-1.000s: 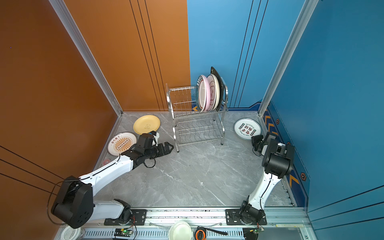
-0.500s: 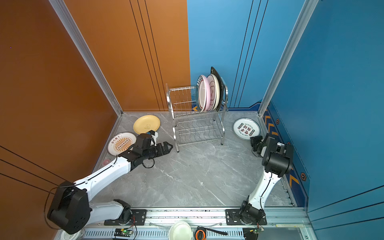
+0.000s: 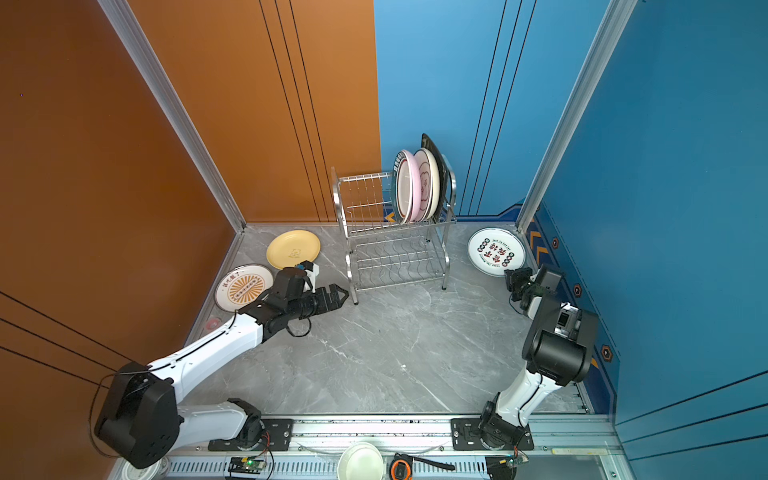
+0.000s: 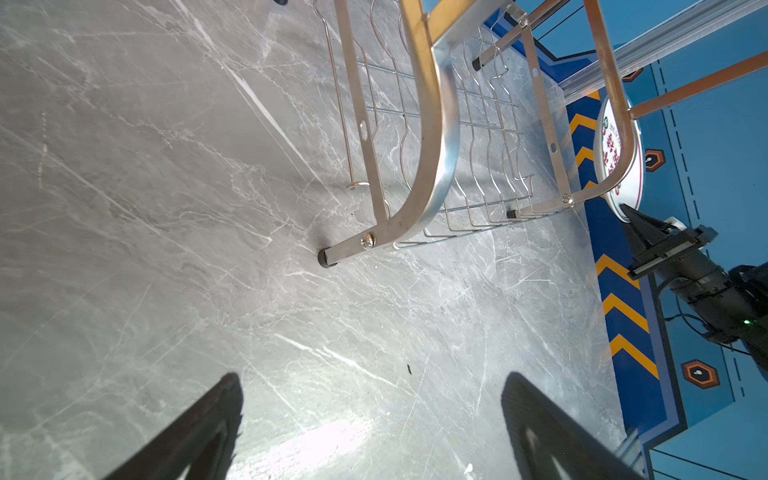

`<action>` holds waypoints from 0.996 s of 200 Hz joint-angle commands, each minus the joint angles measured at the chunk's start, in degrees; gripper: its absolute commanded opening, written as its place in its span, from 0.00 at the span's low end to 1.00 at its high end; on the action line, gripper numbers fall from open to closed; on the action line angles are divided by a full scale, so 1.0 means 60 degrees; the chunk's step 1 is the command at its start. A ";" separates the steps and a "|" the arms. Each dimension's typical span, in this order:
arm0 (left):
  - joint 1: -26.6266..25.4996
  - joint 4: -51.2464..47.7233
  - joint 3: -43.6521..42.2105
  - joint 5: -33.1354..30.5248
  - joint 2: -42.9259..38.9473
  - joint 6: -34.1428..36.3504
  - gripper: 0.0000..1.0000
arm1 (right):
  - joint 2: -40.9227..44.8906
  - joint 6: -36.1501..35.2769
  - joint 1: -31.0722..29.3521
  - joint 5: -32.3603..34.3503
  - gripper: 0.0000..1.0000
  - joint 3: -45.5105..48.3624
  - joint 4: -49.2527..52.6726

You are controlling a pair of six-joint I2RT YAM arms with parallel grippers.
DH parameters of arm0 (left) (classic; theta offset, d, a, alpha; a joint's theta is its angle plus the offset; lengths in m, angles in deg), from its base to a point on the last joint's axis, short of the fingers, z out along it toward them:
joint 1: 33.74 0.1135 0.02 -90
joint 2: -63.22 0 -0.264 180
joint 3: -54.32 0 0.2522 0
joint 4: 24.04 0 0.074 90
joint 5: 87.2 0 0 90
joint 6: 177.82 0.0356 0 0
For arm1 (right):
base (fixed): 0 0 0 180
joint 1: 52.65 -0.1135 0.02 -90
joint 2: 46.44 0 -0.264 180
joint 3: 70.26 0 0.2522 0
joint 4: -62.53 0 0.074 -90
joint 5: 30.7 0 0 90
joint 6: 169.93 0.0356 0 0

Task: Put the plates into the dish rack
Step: 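Lower the right gripper onto the character plate's rim and pinch it, then drag the character plate toward the left gripper with the right gripper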

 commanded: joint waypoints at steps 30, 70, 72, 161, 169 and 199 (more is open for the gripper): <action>-0.0127 0.0174 0.0445 0.0817 0.0353 0.0190 0.98 | 0.2165 -0.0410 0.0099 -0.0778 0.00 0.0642 0.1531; -0.0173 0.0379 0.0588 0.1294 0.0619 0.0227 0.98 | 0.3945 -0.0972 0.0166 -0.1058 0.00 0.0764 0.3467; -0.0182 0.0380 0.0596 0.1313 0.0625 0.0232 0.98 | 0.4029 -0.0986 0.0158 -0.1094 0.00 0.0777 0.3549; -0.0317 0.0482 0.0911 0.2145 0.0598 0.0204 0.98 | 0.7039 -0.1216 -0.1203 -0.0970 0.00 0.1485 0.6144; -0.0316 0.0481 0.0961 0.2285 0.0598 0.0222 0.98 | 0.7320 -0.1216 -0.1379 -0.0897 0.00 0.1530 0.6392; -0.0312 0.0569 0.1117 0.2769 0.0618 0.0213 0.98 | 0.8233 -0.1280 -0.2159 -0.0761 0.00 0.1611 0.7263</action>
